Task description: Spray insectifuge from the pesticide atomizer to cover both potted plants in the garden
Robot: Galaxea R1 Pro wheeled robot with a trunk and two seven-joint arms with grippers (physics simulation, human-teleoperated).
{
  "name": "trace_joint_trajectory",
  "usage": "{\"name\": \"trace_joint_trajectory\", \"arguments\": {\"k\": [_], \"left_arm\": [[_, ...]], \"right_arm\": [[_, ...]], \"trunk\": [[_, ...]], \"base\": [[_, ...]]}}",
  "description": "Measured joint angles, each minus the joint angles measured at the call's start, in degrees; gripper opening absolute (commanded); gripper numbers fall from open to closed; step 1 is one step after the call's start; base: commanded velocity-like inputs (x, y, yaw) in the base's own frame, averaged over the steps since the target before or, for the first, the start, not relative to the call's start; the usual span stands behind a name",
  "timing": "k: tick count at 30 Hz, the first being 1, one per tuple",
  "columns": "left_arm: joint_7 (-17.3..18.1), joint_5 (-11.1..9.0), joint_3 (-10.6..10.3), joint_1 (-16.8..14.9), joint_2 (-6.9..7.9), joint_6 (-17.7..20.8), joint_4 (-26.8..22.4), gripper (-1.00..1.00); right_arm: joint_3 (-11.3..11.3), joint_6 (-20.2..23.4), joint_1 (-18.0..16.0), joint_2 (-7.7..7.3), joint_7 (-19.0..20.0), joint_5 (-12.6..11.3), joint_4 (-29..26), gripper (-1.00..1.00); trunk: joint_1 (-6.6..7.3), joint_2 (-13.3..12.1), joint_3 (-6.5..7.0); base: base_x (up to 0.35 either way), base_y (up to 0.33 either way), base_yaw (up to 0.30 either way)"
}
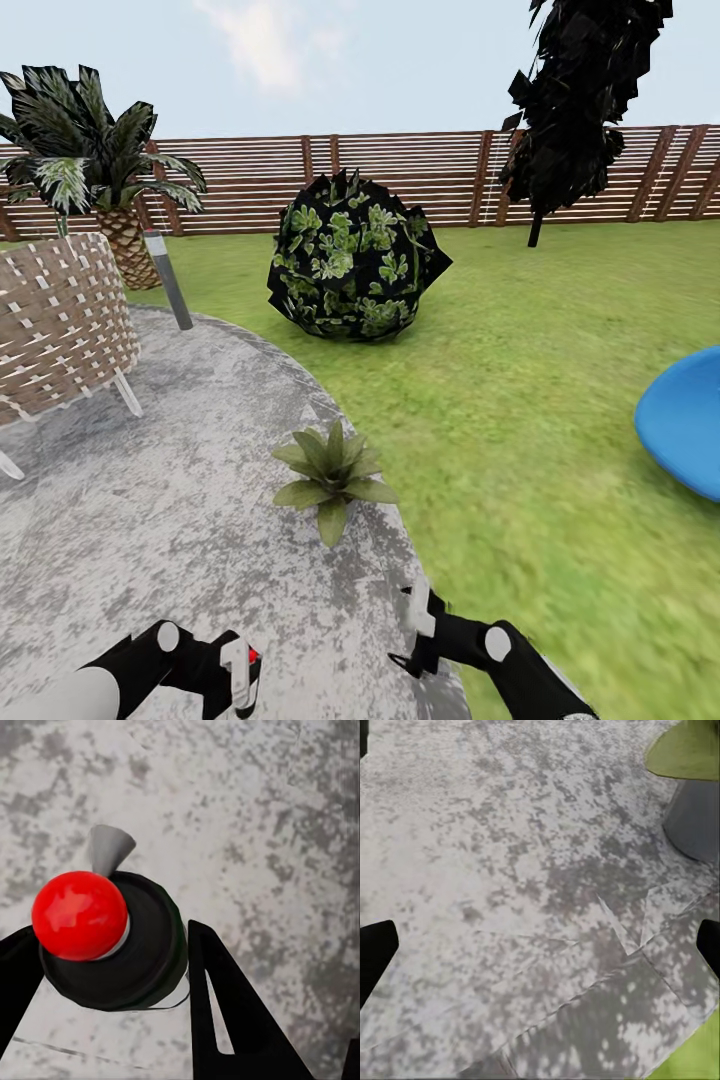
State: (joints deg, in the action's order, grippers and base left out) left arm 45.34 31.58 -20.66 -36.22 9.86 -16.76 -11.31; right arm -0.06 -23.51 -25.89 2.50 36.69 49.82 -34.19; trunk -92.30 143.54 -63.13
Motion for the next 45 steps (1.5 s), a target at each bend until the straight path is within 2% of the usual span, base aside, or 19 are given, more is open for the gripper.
{"name": "trace_joint_trajectory", "arguments": {"k": [1, 3, 8, 12, 14, 17, 21, 23, 24, 25, 28, 32, 45], "left_arm": [[0.01, 0.03, -0.01, 0.0, -0.09, 0.02, -0.01, -1.0], [0.03, 0.06, -0.04, 0.0, -0.23, 0.02, -0.02, -1.0], [-0.15, 0.04, 0.04, -0.05, -0.66, 0.12, -0.09, -1.0], [-0.23, 0.02, 0.19, -0.07, -1.17, 0.29, -1.88, -1.0], [-1.3, -0.01, 0.12, -0.07, -2.7, 1.15, -2.5, -1.0], [-2.0, 0.03, 0.11, -0.05, -3.26, 1.44, -2.66, -1.0], [-1.81, -0.27, 0.26, -0.09, -3.67, 0.72, -3.87, -1.0], [-1.69, -0.36, 0.22, -0.08, -4.68, 0.51, -4.25, -1.0], [-1.56, -0.52, 0.24, -0.12, -6.3, 0.38, -4.48, -1.0], [-1.15, -0.47, 0.27, -0.14, -6.89, 0.4, -5.08, -1.0], [1.87, -0.52, 0.36, -0.14, -7.4, 0.43, -6.96, -1.0], [2.9, -0.56, 0.52, -0.09, -8.7, 0.44, -7.75, -1.0], [2.86, -1.68, 0.9, -0.07, -10.47, 0.4, -8.21, -1.0]], "right_arm": [[0.02, 0.01, -0.01, 0.86, 0.51, 0.06, -0.25, -1.0], [0.04, 0.0, -0.02, 2.54, 2.38, 0.19, -0.64, -1.0], [0.04, 0.0, -0.1, 3.63, 3.45, 0.15, -2.39, -1.0], [0.05, 0.0, -0.42, 5.57, 3.66, 0.18, -2.63, -1.0], [0.05, 0.0, -0.65, 6.58, 4.63, 0.21, -2.68, -1.0], [0.1, 0.0, -0.86, 7.19, 5.08, 0.22, -2.66, -1.0], [0.11, 0.0, -0.9, 7.41, 5.17, 0.23, -2.6, -1.0], [0.12, 0.0, -0.9, 7.41, 5.18, 0.23, -2.57, -1.0], [0.09, 0.0, -0.9, 7.41, 5.24, 0.22, -2.52, -1.0], [0.11, 0.0, -0.9, 7.42, 5.25, 0.22, -2.5, -1.0], [0.08, 0.0, -0.9, 7.42, 5.26, 0.23, -2.45, -1.0], [0.08, 0.0, -0.9, 7.42, 5.26, 0.23, -2.32, -1.0], [0.06, 0.01, -0.9, 7.42, 5.27, 0.2, -2.28, -1.0]], "trunk": [[0.0, 0.0, 0.0], [0.0, 0.0, 0.0], [0.0, 0.0, 0.0], [0.0, 0.0, 0.0], [0.0, 0.0, 0.0], [0.0, 0.0, 0.0], [0.0, 0.0, 0.0], [0.0, 0.0, 0.0], [0.0, 0.0, 0.0], [0.0, 0.0, 0.0], [0.0, 0.0, 0.0], [0.0, 0.0, 0.0], [0.0, 0.0, 0.0]], "base": [[0.0, 0.0, 0.0], [0.0, 0.0, 0.0], [0.0, 0.0, 0.0], [0.0, 0.0, 0.0], [0.0, 0.0, 0.0], [0.0, 0.0, 0.0], [0.0, 0.0, 0.0], [0.0, 0.0, 0.0], [0.0, 0.0, 0.0], [0.0, 0.0, 0.0], [0.0, 0.0, 0.0], [0.0, 0.0, 0.0], [0.0, 0.0, 0.0]]}}
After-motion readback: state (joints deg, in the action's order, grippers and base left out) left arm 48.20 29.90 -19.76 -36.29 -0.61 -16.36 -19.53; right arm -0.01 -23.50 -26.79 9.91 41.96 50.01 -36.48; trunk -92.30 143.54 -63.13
